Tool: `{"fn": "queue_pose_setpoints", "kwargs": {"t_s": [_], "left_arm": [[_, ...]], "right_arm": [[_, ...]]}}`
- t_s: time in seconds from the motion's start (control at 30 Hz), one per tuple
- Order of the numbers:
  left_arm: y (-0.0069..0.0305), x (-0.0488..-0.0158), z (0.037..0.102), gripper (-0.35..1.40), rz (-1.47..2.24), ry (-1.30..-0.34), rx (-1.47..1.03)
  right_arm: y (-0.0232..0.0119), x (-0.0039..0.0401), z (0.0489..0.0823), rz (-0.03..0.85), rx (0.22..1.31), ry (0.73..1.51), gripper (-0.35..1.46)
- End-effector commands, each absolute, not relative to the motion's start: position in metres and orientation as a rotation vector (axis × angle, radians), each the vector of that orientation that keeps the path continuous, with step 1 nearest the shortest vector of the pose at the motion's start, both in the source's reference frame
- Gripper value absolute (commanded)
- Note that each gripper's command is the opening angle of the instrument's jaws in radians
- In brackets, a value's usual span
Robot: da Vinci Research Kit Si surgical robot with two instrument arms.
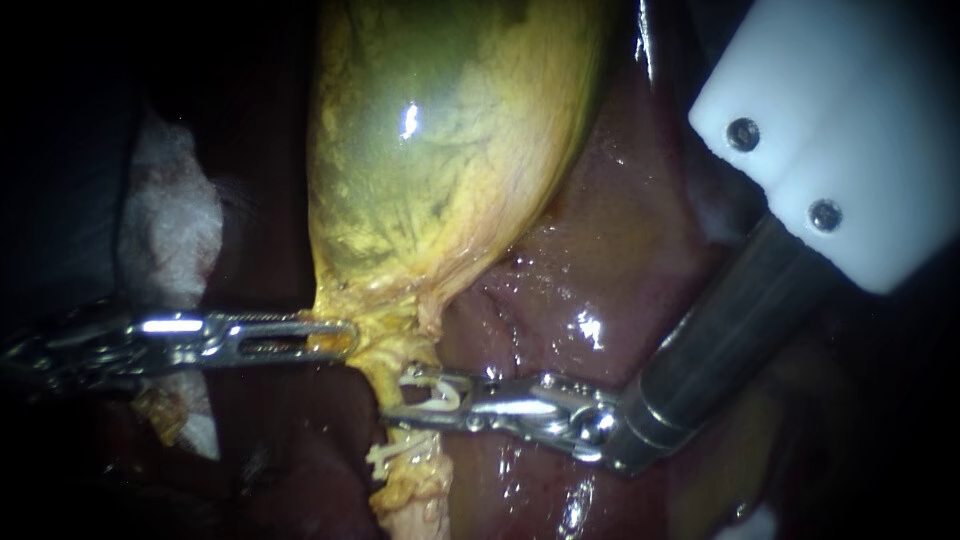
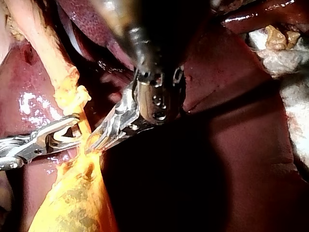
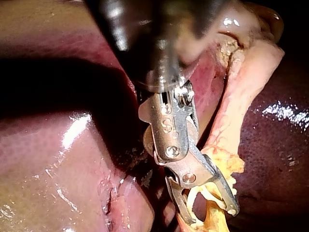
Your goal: Clipping third clip left tube
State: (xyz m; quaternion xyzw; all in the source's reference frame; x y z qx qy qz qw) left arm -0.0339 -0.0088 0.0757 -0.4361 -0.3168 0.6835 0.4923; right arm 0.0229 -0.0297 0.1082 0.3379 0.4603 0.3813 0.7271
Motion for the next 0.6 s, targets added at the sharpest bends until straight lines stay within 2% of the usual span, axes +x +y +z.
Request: {"fn": "queue_pose_setpoints", "kwargs": {"t_s": [0.03, 0.6], "left_arm": [[-0.0088, -0.0339, 0.0757, -0.35, 1.659, -0.768, -1.058], [-0.0091, -0.0346, 0.0752, -0.35, 1.653, -0.767, -1.067]], "right_arm": [[-0.0297, 0.0229, 0.1082, 0.843, 0.740, 1.014, 0.49], [-0.0286, 0.0232, 0.1091, 0.851, 0.740, 1.013, 0.53]]}}
